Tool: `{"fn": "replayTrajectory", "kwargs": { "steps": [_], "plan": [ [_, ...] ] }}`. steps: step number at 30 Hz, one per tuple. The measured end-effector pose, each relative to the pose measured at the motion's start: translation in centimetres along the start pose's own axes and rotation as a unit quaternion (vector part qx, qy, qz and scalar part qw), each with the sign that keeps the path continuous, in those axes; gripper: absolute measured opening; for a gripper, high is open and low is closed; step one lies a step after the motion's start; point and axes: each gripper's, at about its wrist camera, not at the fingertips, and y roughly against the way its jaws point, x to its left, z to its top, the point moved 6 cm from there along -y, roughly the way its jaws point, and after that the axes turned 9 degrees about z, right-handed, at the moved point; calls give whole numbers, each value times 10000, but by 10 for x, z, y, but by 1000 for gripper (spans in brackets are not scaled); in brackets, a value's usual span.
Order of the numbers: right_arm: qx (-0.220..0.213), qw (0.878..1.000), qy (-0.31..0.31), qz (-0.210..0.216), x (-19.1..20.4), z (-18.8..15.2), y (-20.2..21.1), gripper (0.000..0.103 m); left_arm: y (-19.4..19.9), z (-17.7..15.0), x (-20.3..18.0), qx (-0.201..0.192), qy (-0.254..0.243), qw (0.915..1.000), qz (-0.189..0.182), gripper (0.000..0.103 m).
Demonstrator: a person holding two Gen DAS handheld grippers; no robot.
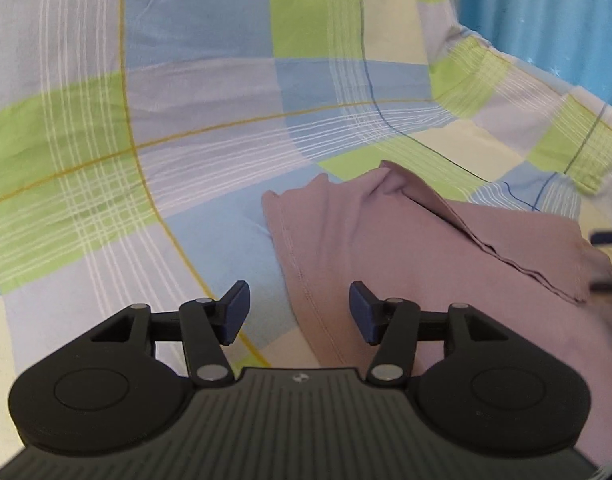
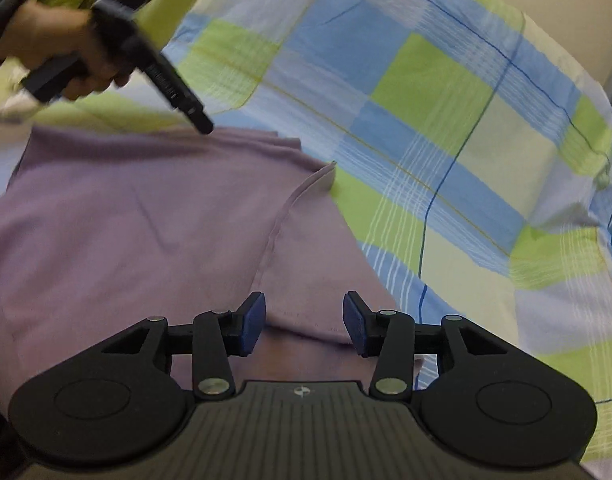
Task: Fold clothes
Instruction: 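Lay the lilac T-shirt flat on the checked sheet and open both grippers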
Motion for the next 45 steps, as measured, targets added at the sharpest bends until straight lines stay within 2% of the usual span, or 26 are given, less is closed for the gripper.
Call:
{"fn": "replayTrajectory", "kwargs": {
  "steps": [3,8,9,10,11,12,13,16,20,21,23,24,29,30,31,32,33,36,40,43,45],
  "plan": [
    [229,9975,667,-44,11,-6,-9,45,-12,5,0,125,158,9998,-51,43],
    [289,9842,1743,-124,27,-7,-22,43,-24,12,-2,160,255,9994,-142,41],
    [299,9826,1830,-143,27,-5,-25,38,-26,13,-4,156,204,9996,-148,41],
    [307,9824,1835,-156,25,-4,-27,16,-27,14,-6,129,157,9997,-137,39],
    [252,9852,1681,-209,18,-2,-27,0,-27,16,-7,86,171,9997,-136,33],
    [159,9887,1461,-288,8,1,-25,0,-28,18,-7,40,209,9997,-141,18],
    [36,9930,1116,-372,-7,4,-23,0,-28,20,-7,-5,248,9996,-147,10],
    [-302,9972,-157,-664,-71,14,-18,0,-30,30,-5,-193,160,9997,12,5],
    [-523,9800,-1589,-1076,-170,20,-29,0,-42,40,1,-194,251,9995,-40,5],
    [-531,9741,-1918,-1074,-189,19,-35,0,-45,41,4,-180,319,9993,-54,9],
    [-473,9654,-2324,-1085,-210,11,-47,0,-53,44,10,-157,476,9987,-59,24],
    [-413,9625,-2460,-1067,-217,5,-54,0,-57,45,14,-142,547,9984,-51,35],
    [-177,9574,-2688,-1045,-210,-24,-76,0,-73,47,14,24,428,9990,-156,36],
    [-159,9552,-2772,-1025,-209,-29,-78,0,-73,47,13,16,377,9991,-179,34],
    [-156,9524,-2872,-1014,-208,-33,-79,0,-73,48,11,9,325,9993,-203,26],
    [-163,9491,-2981,-1008,-207,-38,-78,0,-73,48,10,1,273,9994,-226,17],
    [-169,9456,-3090,-1002,-207,-42,-78,0,-71,49,10,-48,242,9995,-188,0],
    [-312,9401,-3222,-1074,-207,-44,-67,0,-54,53,17,-432,247,9987,59,0],
    [-570,9395,-3141,-1242,-222,-25,-57,0,-48,66,38,-661,517,9964,119,0],
    [-475,9435,-3018,-1284,-230,-16,-72,0,-62,66,43,-545,482,9970,255,0],
    [-183,9467,-2987,-1191,-231,-21,-91,0,-74,57,44,-336,476,9979,300,0]
  ]
}}
